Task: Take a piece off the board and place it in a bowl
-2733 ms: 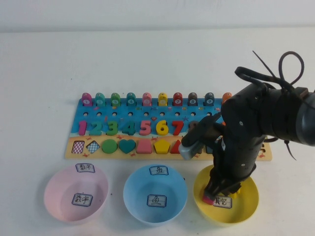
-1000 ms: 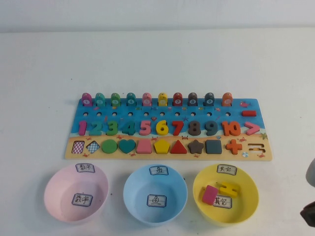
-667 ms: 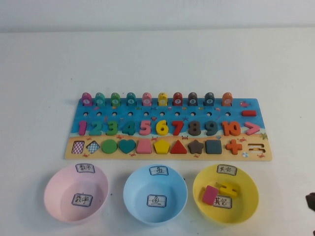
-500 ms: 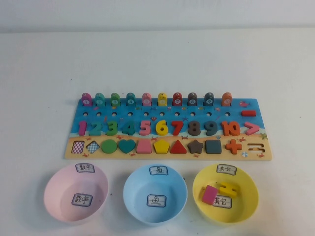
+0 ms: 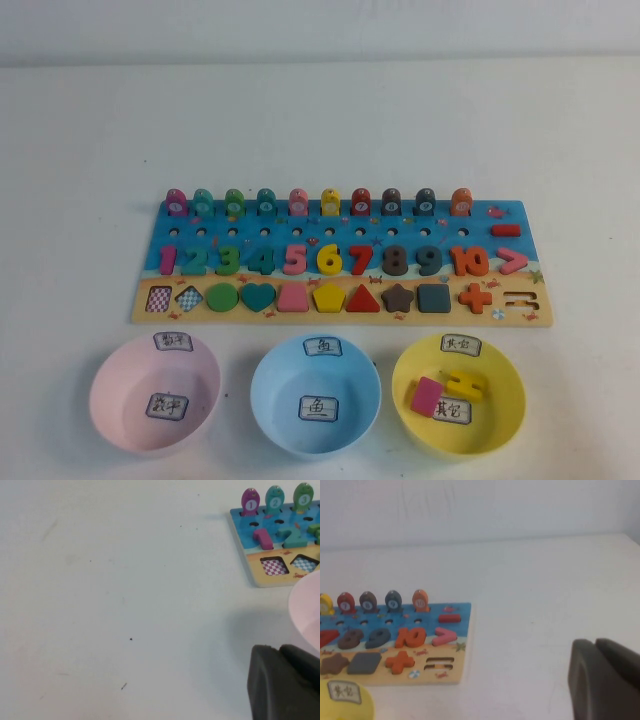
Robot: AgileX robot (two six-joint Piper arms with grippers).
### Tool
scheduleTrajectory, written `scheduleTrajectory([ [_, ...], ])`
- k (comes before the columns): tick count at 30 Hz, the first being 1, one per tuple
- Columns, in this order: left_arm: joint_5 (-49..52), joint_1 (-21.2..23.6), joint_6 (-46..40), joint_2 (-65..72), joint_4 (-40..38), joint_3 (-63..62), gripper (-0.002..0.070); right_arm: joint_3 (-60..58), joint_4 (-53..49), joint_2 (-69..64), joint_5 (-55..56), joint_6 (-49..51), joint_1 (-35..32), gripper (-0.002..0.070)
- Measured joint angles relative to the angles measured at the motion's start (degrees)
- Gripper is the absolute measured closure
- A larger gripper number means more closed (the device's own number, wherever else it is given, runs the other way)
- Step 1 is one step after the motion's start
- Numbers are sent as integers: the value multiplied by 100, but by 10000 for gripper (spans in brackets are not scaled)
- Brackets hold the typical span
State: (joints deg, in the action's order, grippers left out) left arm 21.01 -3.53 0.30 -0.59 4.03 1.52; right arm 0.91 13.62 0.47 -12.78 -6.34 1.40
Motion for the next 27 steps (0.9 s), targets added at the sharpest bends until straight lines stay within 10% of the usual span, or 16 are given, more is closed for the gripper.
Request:
scheduleTrajectory([
  [27,0,0,0,0,0,0,680,-237,-1021,0,-190,372,334,694],
])
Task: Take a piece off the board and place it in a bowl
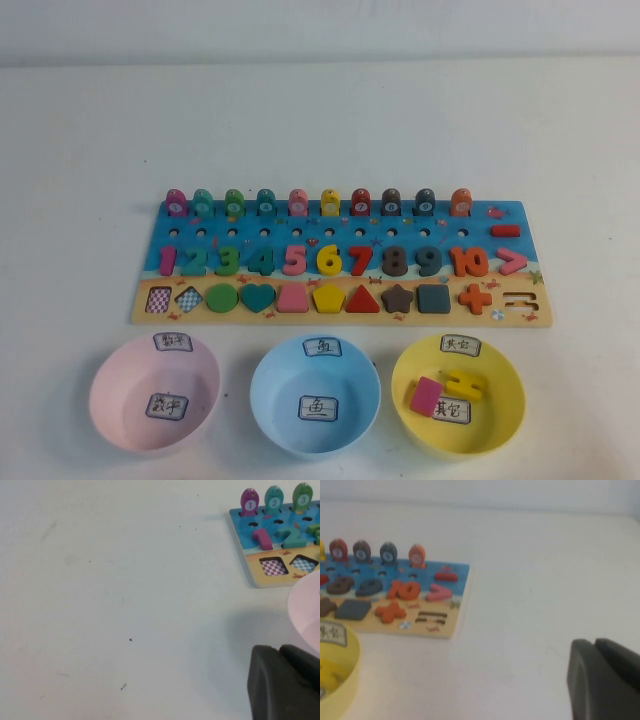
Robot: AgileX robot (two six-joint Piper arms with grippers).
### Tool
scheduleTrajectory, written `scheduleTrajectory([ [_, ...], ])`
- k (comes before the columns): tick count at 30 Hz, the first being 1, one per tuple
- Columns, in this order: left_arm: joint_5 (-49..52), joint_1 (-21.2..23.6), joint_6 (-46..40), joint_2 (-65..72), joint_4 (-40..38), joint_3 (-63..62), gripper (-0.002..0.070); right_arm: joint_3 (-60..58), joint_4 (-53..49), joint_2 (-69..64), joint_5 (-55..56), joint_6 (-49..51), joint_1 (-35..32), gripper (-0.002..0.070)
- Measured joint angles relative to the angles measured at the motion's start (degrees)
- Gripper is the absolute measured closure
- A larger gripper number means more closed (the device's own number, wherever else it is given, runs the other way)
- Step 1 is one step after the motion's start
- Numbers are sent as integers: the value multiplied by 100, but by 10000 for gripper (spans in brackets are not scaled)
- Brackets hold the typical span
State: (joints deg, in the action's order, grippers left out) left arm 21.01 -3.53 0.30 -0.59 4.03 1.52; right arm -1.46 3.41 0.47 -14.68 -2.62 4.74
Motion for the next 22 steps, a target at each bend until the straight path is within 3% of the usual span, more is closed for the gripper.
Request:
scheduleTrajectory([
  [6,0,0,0,0,0,0,680,0,0,2,-739,-13,0,694],
  [22,0,0,0,0,0,0,680,0,10,2,-768,-13,0,694],
])
